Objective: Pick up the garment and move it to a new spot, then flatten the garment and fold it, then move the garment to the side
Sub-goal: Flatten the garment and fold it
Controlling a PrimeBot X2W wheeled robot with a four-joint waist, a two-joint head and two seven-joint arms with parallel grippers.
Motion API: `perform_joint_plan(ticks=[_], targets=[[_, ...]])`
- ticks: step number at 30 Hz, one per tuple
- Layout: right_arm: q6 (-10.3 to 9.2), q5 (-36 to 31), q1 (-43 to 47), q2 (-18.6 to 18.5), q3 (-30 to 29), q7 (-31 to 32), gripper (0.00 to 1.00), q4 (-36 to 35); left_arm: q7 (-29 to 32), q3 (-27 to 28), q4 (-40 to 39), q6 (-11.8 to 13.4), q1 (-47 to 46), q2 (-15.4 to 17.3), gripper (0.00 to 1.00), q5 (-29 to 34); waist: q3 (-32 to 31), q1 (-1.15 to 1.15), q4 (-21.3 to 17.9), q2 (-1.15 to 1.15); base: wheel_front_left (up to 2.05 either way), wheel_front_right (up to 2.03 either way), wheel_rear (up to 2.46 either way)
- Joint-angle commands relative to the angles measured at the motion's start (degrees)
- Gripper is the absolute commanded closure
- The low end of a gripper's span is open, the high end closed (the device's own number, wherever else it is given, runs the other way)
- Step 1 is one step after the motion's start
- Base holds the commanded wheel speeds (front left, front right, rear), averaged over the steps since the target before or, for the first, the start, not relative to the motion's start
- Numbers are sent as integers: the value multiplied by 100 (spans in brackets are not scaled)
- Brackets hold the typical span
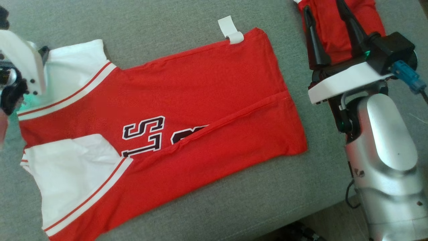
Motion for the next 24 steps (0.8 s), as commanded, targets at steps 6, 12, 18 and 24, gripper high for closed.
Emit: perform_joint_plan(ticks=[6, 12, 18, 24], targets=[[-5, -2, -207, -96, -19, 70, 0, -170, -133, 159, 12, 10, -152, 36, 100, -228, -7, 0, 89, 0, 0, 0, 0], [-5, 39, -262, -298, -126, 185, 0, 3, -1154, 237, -169, 10, -238, -251, 100, -284, -284, 0, 430, 0, 0, 0, 0], [-5, 93, -332, -608, -17, 439, 0, 408, -2190, 102, -744, 11, -87, -515, 100, -182, -646, 0, 1092, 0, 0, 0, 0], [-5, 105, -396, -885, 43, 832, 0, 1222, -2641, -11, -1312, 96, 277, -717, 100, -94, -862, 0, 1641, 0, 0, 0, 0]])
